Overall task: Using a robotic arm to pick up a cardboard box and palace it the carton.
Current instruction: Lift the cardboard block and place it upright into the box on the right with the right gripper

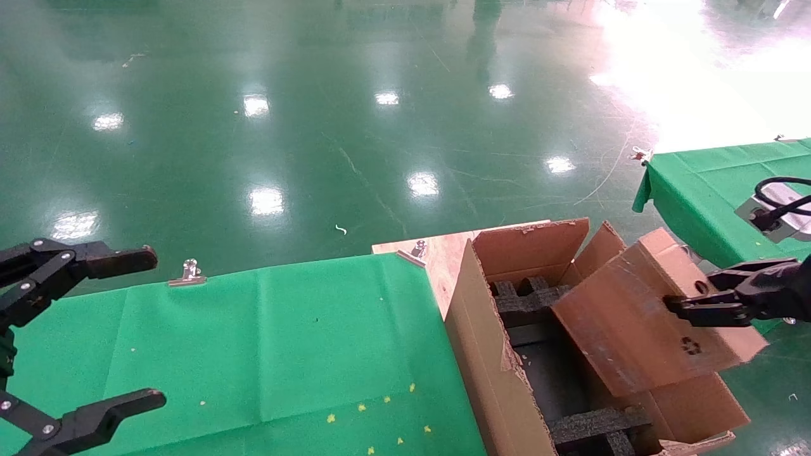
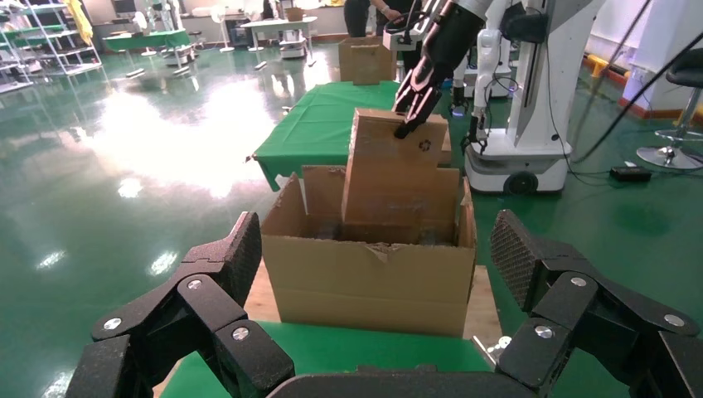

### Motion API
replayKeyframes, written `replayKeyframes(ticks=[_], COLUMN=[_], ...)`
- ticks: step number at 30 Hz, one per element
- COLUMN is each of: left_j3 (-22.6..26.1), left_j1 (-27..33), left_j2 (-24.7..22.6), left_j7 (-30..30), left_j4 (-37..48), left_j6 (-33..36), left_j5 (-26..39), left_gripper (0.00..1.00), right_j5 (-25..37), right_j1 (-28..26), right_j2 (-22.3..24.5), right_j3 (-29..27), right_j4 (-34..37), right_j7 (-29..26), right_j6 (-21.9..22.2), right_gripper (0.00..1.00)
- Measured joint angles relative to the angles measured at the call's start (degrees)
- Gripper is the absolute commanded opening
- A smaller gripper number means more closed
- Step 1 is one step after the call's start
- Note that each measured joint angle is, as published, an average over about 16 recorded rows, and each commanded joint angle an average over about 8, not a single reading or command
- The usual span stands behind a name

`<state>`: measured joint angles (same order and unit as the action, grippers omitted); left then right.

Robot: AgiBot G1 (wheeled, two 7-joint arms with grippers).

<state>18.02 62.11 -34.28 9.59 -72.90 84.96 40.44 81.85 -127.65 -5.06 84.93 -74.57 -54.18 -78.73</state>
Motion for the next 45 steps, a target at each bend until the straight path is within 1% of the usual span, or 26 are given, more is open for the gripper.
replayKeyframes(ticks=[8,11,15,20,26,33,39,45], left_j3=[0.0,0.0,0.01,0.02,0.03,0.04,0.05,0.06], left_j1=[0.0,0.0,0.0,0.01,0.01,0.02,0.02,0.02], left_j2=[0.0,0.01,0.01,0.01,0.01,0.01,0.02,0.02], left_j7=[0.0,-0.01,-0.01,-0.01,-0.02,-0.03,-0.03,-0.04], left_j4=[0.01,0.01,0.02,0.03,0.03,0.03,0.04,0.04], left_j6=[-0.01,-0.01,-0.01,0.0,0.0,-0.01,-0.01,-0.01], left_j5=[-0.01,-0.01,-0.02,-0.02,-0.03,-0.03,-0.04,-0.05], left_gripper=[1.0,1.0,1.0,1.0,1.0,1.0,1.0,1.0], right_j5=[-1.38,-1.1,-0.02,2.31,6.43,11.61,15.01,17.56], right_j1=[0.77,0.93,1.46,2.48,3.8,5.0,6.39,8.08], right_j2=[1.06,0.53,-0.63,-2.66,-5.78,-8.87,-10.64,-11.84], right_j3=[0.46,0.59,1.08,2.07,3.51,4.93,6.1,7.21], right_j4=[-0.08,-0.03,-0.28,-0.98,-2.02,-2.62,-2.66,-2.58], right_j7=[-1.55,-2.03,-4.1,-8.74,-16.22,-24.56,-29.81,-33.86], right_j6=[1.46,1.73,2.5,4.05,5.95,7.19,8.53,10.25], right_gripper=[0.0,0.0,0.0,0.0,0.0,0.0,0.0,0.0])
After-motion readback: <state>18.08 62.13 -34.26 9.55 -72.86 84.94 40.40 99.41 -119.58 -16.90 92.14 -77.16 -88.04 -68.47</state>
